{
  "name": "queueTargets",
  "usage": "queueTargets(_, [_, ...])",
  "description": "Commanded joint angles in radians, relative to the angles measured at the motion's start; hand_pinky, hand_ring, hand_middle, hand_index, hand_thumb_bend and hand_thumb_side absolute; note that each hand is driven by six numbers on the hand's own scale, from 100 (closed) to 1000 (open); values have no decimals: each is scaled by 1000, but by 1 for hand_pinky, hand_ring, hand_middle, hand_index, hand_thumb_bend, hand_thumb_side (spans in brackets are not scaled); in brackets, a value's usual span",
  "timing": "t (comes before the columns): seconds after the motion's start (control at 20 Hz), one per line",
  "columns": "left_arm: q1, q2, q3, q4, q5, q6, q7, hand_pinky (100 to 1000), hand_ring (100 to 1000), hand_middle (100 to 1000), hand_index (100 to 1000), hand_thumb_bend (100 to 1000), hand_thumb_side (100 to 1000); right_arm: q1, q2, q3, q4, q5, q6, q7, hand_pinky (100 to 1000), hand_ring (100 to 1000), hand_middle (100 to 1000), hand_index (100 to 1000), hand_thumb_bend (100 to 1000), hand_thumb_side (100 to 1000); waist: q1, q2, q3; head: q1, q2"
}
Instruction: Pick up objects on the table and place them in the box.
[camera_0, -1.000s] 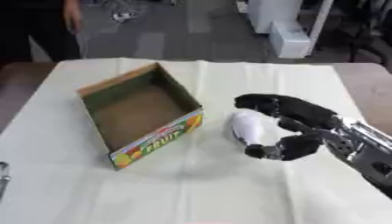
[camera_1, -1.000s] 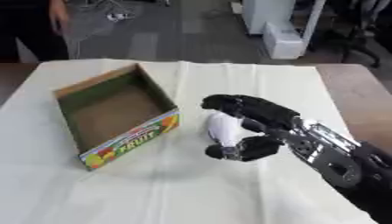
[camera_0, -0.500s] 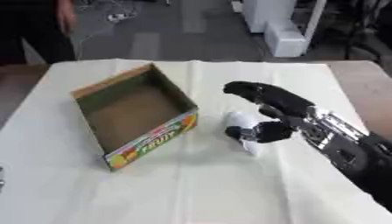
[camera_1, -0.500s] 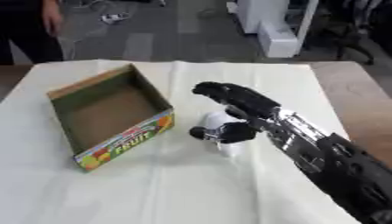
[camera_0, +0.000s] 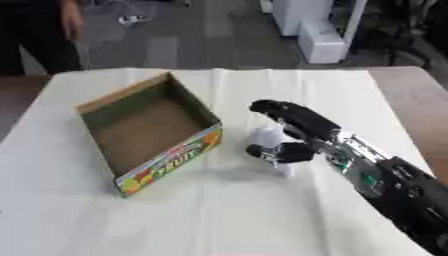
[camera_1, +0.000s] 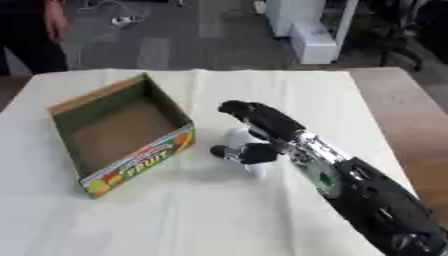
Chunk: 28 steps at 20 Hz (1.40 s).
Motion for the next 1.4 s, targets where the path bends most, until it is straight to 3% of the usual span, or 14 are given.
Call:
queueTargets(0.05, [-10, 15, 1, -17, 2, -1, -2, 675, 642, 779, 837, 234, 741, -8, 5, -9, 15, 3, -6, -10, 940, 890, 959, 997, 624, 1000, 3, -8, 2, -11, -6])
queueTargets(0.7, [-12, 14, 1, -17, 5, -2, -3, 675, 642, 778, 837, 234, 742, -41, 19, -30, 70, 94, -25, -32, 932, 902, 962, 997, 605, 1000, 2, -10, 4, -11, -6])
queueTargets(1.4, [-11, 14, 0, -17, 3, -2, -5, 675, 642, 778, 837, 234, 742, -77, 42, -85, 145, 194, 10, -81, 941, 911, 959, 993, 592, 1000, 4, -9, 1, -15, -6])
